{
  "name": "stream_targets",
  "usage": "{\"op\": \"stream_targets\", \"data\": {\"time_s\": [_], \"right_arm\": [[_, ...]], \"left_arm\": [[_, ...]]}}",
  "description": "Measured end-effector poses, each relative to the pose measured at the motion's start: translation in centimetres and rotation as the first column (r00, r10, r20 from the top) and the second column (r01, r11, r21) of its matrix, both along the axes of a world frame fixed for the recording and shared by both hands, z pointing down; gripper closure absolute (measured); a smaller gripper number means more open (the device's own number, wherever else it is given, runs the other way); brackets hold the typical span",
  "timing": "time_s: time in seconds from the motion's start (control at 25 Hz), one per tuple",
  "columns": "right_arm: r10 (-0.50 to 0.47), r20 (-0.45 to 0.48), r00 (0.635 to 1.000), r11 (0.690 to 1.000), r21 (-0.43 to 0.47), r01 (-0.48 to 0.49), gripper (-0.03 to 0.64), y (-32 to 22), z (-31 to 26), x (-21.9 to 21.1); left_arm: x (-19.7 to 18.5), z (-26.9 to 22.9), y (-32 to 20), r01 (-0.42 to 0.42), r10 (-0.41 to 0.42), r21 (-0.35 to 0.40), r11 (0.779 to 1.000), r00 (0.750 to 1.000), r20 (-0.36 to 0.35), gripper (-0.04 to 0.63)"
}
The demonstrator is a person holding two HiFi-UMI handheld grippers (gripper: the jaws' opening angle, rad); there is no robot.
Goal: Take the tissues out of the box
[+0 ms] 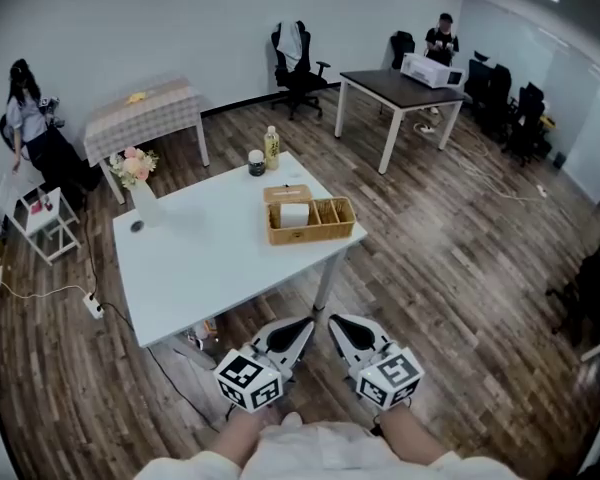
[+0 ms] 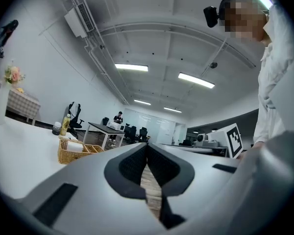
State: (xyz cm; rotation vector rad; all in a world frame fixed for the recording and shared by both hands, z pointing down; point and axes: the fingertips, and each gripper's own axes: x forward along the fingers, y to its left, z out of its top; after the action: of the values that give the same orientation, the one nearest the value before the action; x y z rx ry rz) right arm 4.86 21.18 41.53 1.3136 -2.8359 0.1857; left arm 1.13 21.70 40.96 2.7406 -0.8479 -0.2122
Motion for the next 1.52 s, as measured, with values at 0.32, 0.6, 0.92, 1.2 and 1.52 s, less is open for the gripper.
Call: {"op": "stream_targets", "data": {"time_s": [0.32, 0.6, 0.92, 1.2, 1.52], "right_arm": [[-0.023, 0.032, 0.999, 1.000, -0.006, 0.023, 0.581, -1.0, 0.1, -1.2], [-0.027, 0.049, 0.998, 0.999, -0.033, 0.029, 0.581, -2.2, 0.7, -1.6], [-0.048, 0.009, 0.999, 0.998, -0.042, 0.048, 0.581, -2.8, 0.9, -2.9], [-0.081, -0.010, 0.997, 0.995, -0.053, 0.080, 0.580, -4.6, 1.6, -3.3], [-0.141, -0.007, 0.990, 0.987, -0.073, 0.141, 0.580, -10.3, 3.0, -2.9]], "left_arm": [[-0.8, 0.1, -1.2, 0.006, -0.006, -0.011, 1.000, 1.000, -0.004, 0.594], [-2.0, 0.6, -2.7, 0.027, -0.027, -0.025, 0.999, 1.000, -0.010, 0.593], [-3.7, 0.9, -3.5, 0.040, -0.041, -0.042, 0.998, 0.999, -0.026, 0.594], [-4.3, 1.8, -5.3, 0.053, -0.055, -0.060, 0.997, 0.998, -0.024, 0.592], [-4.7, 2.8, -10.0, 0.067, -0.066, -0.072, 0.995, 0.998, 0.016, 0.594]]}}
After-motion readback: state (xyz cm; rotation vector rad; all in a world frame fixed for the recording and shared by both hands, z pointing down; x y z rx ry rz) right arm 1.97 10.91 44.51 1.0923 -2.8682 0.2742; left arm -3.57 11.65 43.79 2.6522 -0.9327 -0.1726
